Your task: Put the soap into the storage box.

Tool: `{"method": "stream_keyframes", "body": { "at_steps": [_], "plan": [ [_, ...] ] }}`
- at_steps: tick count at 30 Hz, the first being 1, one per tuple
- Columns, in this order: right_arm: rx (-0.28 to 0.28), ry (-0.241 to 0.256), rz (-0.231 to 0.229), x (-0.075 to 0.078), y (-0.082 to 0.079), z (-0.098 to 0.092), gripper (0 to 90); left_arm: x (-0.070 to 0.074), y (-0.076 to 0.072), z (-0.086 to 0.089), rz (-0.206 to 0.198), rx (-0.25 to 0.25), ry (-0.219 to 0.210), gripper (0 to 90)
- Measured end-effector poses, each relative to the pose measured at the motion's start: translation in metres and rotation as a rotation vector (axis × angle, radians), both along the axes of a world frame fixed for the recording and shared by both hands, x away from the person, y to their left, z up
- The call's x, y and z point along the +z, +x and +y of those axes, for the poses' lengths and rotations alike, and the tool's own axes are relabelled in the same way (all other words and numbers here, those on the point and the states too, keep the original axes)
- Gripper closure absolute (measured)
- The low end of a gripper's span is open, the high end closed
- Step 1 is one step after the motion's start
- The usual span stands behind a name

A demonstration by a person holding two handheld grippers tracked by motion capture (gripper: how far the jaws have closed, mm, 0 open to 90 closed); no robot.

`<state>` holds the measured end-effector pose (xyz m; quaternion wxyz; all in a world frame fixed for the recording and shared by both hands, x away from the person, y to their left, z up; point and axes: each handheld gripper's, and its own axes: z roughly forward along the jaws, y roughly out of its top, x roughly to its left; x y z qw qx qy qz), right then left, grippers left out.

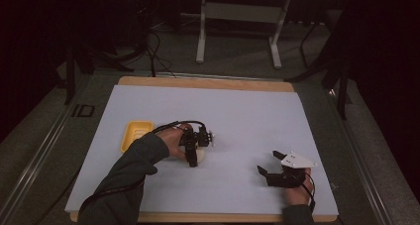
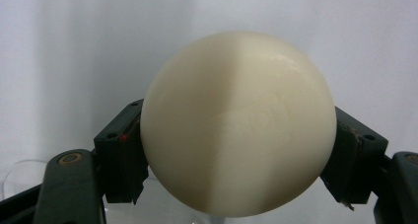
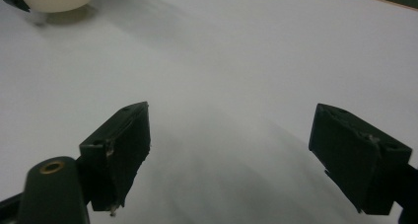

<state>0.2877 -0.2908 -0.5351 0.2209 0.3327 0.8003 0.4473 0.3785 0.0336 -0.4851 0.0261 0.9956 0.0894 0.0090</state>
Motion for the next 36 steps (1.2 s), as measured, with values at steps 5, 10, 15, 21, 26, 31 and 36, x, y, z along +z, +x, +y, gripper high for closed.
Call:
{"method": "stream_keyframes", "body": {
  "at_steps": [5, 10, 15, 21, 26, 31, 36],
  "plan": [
    [0.000, 0.001, -0.001, 0.000, 0.000, 0.000, 15.7, 0.002, 0.002, 0.004, -0.010, 0.004, -0.004, 24.2],
    [-0.001, 0.002, -0.001, 0.000, 0.000, 0.000, 15.7, 0.006, 0.003, 0.009, -0.012, 0.017, -0.006, 24.2],
    [-0.001, 0.002, -0.002, 0.000, 0.000, 0.000, 15.7, 0.010, 0.005, 0.015, -0.015, 0.031, -0.020, 24.2],
    [-0.002, 0.002, -0.001, 0.000, 0.000, 0.000, 15.7, 0.014, 0.007, 0.022, -0.013, 0.043, -0.021, 24.2],
    [-0.002, 0.001, -0.001, 0.000, 0.000, 0.000, 15.7, 0.016, 0.009, 0.029, -0.021, 0.055, -0.022, 24.2],
    [-0.002, 0.001, 0.000, 0.000, 0.000, 0.000, 15.7, 0.020, 0.010, 0.036, -0.023, 0.071, -0.024, 24.2],
    [-0.001, 0.001, -0.001, 0.000, 0.000, 0.000, 15.7, 0.023, 0.012, 0.042, -0.026, 0.085, -0.029, 24.2]
  ]
}}
